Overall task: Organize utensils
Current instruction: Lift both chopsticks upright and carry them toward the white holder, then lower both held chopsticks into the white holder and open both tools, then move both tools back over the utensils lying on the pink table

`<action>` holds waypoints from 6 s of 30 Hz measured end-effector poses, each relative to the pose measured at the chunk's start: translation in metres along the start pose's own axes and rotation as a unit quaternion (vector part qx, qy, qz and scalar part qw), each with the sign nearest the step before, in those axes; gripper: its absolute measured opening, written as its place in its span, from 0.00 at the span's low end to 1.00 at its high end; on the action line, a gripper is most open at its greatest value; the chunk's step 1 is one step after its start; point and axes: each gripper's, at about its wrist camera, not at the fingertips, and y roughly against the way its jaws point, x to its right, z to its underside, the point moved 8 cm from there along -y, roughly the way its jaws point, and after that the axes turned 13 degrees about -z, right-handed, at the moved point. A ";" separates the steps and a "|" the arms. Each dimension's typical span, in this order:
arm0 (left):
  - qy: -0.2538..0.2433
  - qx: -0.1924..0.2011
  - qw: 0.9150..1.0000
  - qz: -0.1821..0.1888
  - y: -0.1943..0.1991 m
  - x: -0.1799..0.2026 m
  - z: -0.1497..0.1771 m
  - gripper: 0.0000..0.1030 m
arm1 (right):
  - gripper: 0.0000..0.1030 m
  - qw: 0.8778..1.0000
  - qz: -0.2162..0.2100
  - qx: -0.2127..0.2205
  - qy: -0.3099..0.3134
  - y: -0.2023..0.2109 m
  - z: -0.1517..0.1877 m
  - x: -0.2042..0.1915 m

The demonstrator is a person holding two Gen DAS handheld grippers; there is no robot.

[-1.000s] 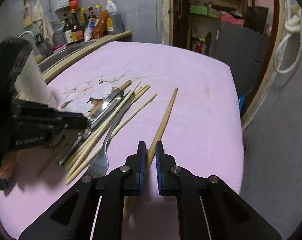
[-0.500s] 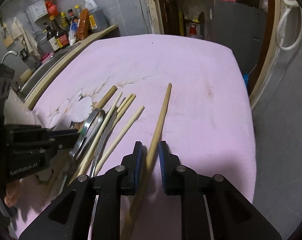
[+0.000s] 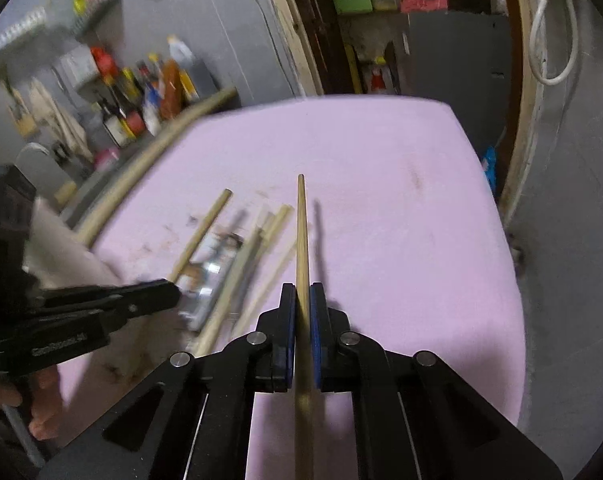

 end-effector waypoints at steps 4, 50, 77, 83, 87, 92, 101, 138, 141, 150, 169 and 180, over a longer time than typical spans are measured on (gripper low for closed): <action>0.003 0.091 0.996 0.010 0.038 -0.001 -0.004 0.05 | 0.04 0.995 -0.010 0.092 0.047 0.031 -0.004 -0.031; 0.194 0.441 0.873 -0.076 0.201 -0.267 -0.085 0.05 | 0.04 0.887 -0.151 0.432 0.053 0.002 -0.125 -0.223; 0.213 0.444 0.865 -0.094 0.183 -0.258 -0.061 0.05 | 0.05 0.891 -0.137 0.432 0.032 -0.015 -0.117 -0.211; 0.207 0.445 0.866 -0.096 0.181 -0.253 -0.060 0.05 | 0.05 0.890 -0.123 0.437 0.043 -0.015 -0.114 -0.214; 0.200 0.444 0.868 -0.097 0.178 -0.250 -0.059 0.05 | 0.05 0.887 -0.111 0.444 0.060 -0.013 -0.113 -0.219; 0.199 0.441 0.870 -0.097 0.175 -0.250 -0.058 0.05 | 0.05 0.887 -0.100 0.445 0.071 -0.014 -0.113 -0.222; 0.198 0.440 0.871 -0.094 0.175 -0.250 -0.058 0.05 | 0.05 0.890 -0.101 0.442 0.041 -0.012 -0.116 -0.208; 0.142 0.368 0.916 -0.066 0.146 -0.237 -0.040 0.06 | 0.21 0.971 -0.172 0.166 -0.005 -0.087 -0.099 -0.180; 0.142 0.363 0.919 -0.058 0.145 -0.238 -0.038 0.06 | 0.10 0.968 -0.186 0.169 -0.002 -0.084 -0.100 -0.184; 0.133 0.360 0.922 -0.054 0.147 -0.234 -0.035 0.06 | 0.05 0.959 -0.190 0.194 0.078 -0.060 -0.085 -0.210; 0.141 0.378 0.914 -0.030 0.175 -0.222 -0.014 0.38 | 0.22 0.943 -0.143 0.216 0.211 -0.030 -0.043 -0.238; 0.137 0.397 0.906 -0.053 0.205 -0.189 -0.003 0.76 | 0.60 0.930 -0.099 0.287 0.205 0.034 -0.049 -0.218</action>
